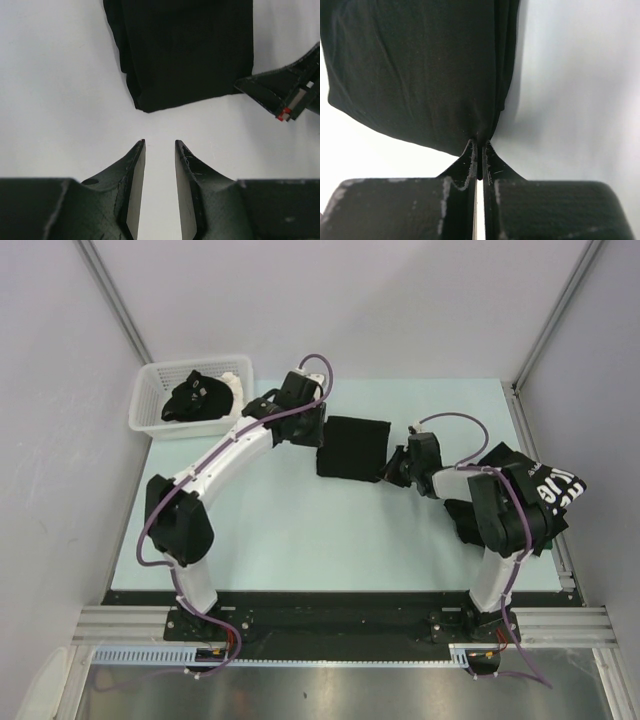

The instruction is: Fold and stack the t-shirts

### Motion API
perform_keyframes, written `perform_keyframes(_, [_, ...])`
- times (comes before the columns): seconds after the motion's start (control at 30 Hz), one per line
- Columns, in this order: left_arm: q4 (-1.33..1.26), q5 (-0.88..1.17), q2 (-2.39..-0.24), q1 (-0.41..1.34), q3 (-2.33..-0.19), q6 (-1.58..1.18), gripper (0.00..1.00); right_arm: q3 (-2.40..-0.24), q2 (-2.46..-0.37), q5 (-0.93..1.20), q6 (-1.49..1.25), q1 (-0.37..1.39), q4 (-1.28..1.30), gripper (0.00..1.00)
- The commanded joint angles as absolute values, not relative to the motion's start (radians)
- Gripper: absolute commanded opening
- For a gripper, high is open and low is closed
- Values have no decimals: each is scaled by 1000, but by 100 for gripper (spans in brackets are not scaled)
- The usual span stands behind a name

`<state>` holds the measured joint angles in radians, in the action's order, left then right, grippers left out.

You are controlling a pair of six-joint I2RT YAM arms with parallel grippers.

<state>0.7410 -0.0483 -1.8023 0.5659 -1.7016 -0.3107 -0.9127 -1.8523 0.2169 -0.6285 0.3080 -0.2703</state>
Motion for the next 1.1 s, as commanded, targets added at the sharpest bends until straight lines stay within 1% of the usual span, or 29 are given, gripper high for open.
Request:
perform_keyframes(0.0, [664,-26,-1850,572,-1755,-284,35,-890,-1723,187,-542,324,-45,0])
perform_keyframes(0.13, [615,-3,-1893,571,-1740,-296,37,-870,-1632,167,-515,324,118,0])
perform_keyframes(0.27, [562,52,-1939,566,-1718,-311,43,-839,-1554,163,-508,324,204,0])
perform_keyframes(0.4, [499,124,-1993,546,-1704,-330,45,-815,-1500,160,-500,324,277,0])
perform_keyframes(0.6, [445,212,-2106,500,-1723,-356,46,-805,-1471,170,-486,324,321,0])
perform_keyframes(0.9, [426,250,-2256,466,-1839,-365,48,-807,-1482,216,-463,295,311,0])
perform_keyframes(1.07, [411,290,-2272,462,-1891,-382,48,-805,-1506,227,-446,282,314,0])
